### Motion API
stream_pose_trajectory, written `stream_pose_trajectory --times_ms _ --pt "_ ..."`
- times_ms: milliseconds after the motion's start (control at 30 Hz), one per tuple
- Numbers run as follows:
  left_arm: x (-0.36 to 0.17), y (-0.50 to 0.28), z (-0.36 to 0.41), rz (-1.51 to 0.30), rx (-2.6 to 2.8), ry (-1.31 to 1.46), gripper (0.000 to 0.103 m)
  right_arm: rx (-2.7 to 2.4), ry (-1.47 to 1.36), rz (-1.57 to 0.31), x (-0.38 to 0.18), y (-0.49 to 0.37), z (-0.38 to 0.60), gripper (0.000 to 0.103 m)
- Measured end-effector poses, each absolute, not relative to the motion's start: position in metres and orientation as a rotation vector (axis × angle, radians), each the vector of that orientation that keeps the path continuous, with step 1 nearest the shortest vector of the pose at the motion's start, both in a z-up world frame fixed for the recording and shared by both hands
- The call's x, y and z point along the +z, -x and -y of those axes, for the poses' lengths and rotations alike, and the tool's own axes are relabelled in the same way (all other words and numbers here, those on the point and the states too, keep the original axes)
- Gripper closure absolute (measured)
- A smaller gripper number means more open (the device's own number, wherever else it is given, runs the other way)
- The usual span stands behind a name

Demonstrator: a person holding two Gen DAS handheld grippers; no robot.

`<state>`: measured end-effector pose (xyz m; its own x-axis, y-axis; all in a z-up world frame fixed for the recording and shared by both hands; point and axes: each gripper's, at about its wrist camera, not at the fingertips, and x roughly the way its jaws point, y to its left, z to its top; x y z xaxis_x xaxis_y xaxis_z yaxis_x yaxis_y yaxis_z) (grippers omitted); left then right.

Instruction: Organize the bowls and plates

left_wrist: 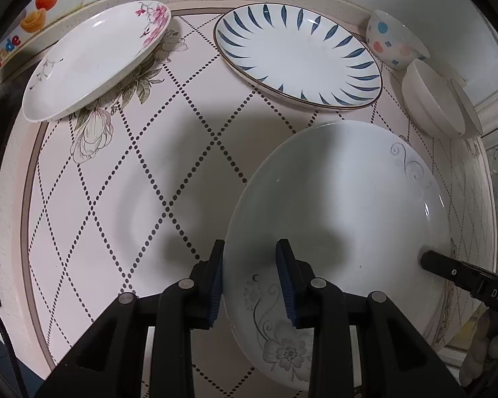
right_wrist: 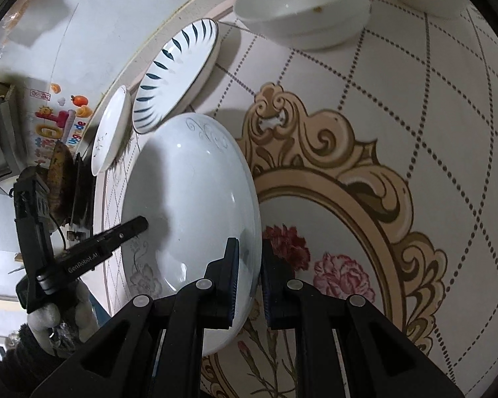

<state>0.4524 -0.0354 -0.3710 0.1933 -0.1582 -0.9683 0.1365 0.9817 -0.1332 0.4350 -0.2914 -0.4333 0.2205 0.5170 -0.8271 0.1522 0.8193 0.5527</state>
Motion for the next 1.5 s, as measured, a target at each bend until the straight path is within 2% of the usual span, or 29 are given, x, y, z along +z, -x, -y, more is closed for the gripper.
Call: stream_pose_trajectory --times_ms 600,633,800,900,967,1033,1100,1300,1500 --pt "-0.371 -0.465 0.035 -1.423 -0.300 0.002 0.076 0.197 -0.697 -1.407 -0.435 -0.432 0.298 0.089" --pt "-0.365 -0.466 0.028 -1.431 -0.308 0.017 0.079 0.181 -0.703 -1.413 -0.432 -0.433 0.302 0.089" --pt "-0.315 -0.480 -0.022 -1.360 -0.300 0.138 0.078 0.111 -0.655 -1.391 -0.391 -0.437 0.312 0.089" --pt "-0.296 -0.503 -0.062 -1.324 -0.248 0.202 0.070 0.133 -0.638 -1.341 -0.357 -0.454 0.299 0.089" --pt "-0.294 -0.519 -0.085 -1.314 -0.217 0.241 0.070 0.183 -0.632 -1.304 -0.335 -0.478 0.274 0.082" --pt "-0.296 -0.532 -0.107 -1.299 -0.158 0.257 0.070 0.255 -0.621 -1.288 -0.322 -0.503 0.245 0.063" --pt "-0.303 -0.548 -0.128 -1.288 -0.101 0.277 0.070 0.324 -0.586 -1.277 -0.314 -0.532 0.209 0.057" --pt "-0.335 -0.585 -0.172 -1.297 0.046 0.325 0.070 0.428 -0.476 -1.285 -0.324 -0.617 0.111 0.057" --pt "-0.360 -0.601 -0.200 -1.327 0.111 0.349 0.070 0.417 -0.420 -1.343 -0.354 -0.689 0.062 0.057"
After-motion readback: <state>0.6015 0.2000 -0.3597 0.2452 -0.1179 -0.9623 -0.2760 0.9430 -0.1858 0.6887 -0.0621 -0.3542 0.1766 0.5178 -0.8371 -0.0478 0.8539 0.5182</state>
